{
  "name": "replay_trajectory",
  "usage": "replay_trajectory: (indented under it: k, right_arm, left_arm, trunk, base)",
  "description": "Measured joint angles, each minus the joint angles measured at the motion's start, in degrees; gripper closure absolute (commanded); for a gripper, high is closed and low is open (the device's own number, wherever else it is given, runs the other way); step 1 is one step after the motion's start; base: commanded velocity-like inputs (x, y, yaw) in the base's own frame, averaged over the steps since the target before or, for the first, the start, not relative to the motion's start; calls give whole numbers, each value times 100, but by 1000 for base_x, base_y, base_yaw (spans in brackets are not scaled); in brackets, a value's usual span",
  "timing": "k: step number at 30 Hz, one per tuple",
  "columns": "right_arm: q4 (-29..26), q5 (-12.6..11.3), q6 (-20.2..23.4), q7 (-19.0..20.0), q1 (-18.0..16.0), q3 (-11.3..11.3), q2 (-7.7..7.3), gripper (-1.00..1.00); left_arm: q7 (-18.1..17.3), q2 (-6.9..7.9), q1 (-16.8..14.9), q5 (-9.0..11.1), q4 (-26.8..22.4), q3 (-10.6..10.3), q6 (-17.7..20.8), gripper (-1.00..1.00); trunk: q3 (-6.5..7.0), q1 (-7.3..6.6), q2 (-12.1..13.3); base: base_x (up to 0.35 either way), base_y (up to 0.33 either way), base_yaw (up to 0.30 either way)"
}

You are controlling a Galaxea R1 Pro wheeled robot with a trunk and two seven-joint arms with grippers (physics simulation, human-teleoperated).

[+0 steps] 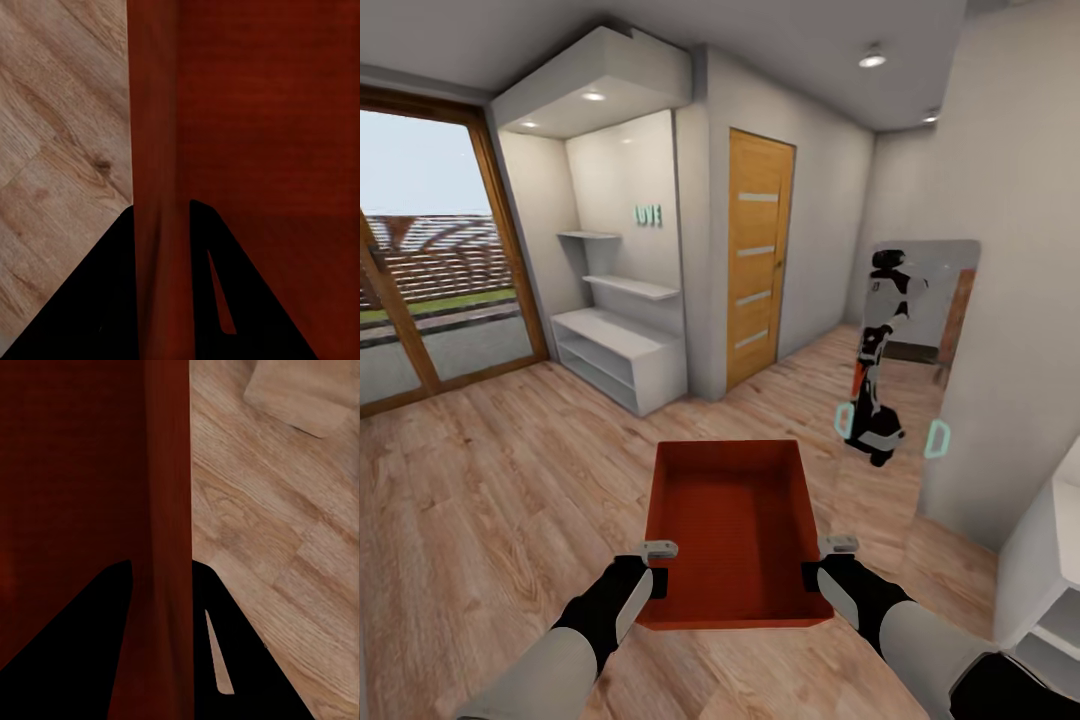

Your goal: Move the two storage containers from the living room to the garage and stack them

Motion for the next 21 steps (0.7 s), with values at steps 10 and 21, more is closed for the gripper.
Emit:
replay_trajectory:
  k: [10,21]
  right_arm:
    - [0,1,0,0,0,0,0,100]
    - [0,0,0,0,0,0,0,100]
  left_arm:
    - [0,0,0,0,0,0,0,100]
    - [0,0,0,0,0,0,0,100]
  trunk:
    - [0,0,0]
    - [0,0,0]
  base:
    - [322,0,0]
    - [322,0,0]
